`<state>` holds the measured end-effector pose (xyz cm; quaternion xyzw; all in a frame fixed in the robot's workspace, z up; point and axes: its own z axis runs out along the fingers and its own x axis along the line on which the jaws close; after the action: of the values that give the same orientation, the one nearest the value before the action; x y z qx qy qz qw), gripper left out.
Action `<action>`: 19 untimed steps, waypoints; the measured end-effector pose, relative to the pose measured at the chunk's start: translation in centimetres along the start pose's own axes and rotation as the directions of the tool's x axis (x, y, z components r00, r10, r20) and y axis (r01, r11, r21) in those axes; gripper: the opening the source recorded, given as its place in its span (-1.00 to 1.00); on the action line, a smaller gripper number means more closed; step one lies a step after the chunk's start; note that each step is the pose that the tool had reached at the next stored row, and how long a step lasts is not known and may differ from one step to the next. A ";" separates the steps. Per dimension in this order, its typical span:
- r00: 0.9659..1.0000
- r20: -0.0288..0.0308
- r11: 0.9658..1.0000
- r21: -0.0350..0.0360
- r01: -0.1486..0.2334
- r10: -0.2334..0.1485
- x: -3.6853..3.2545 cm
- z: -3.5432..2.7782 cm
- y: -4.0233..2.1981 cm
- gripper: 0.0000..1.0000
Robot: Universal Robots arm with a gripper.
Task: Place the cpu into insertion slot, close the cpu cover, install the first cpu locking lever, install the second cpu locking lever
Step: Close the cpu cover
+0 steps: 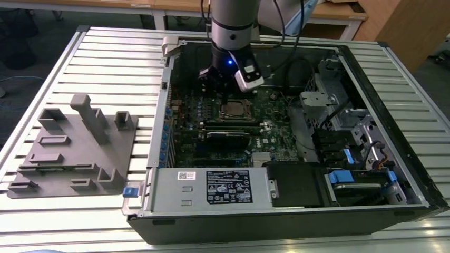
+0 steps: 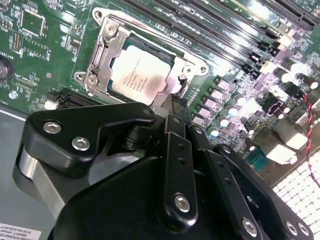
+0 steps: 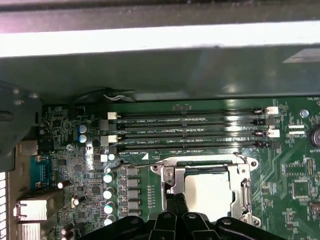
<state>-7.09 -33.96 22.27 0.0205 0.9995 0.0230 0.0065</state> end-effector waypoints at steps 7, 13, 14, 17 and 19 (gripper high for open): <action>0.999 -0.002 0.999 0.000 0.033 -0.033 -1.25 0.23 0.04 -0.79; 0.998 -0.003 0.998 -0.001 0.055 -0.055 -2.47 0.33 0.08 -0.79; 0.998 -0.003 0.998 -0.001 0.059 -0.059 -2.66 0.34 0.09 -0.79; 0.997 -0.003 0.997 -0.001 0.072 -0.072 -3.21 0.36 0.11 -0.79; 0.997 -0.003 0.997 0.000 0.074 -0.074 -3.31 0.37 0.11 -0.79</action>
<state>-3.78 -33.97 21.94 -0.0167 0.9996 0.0229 0.0057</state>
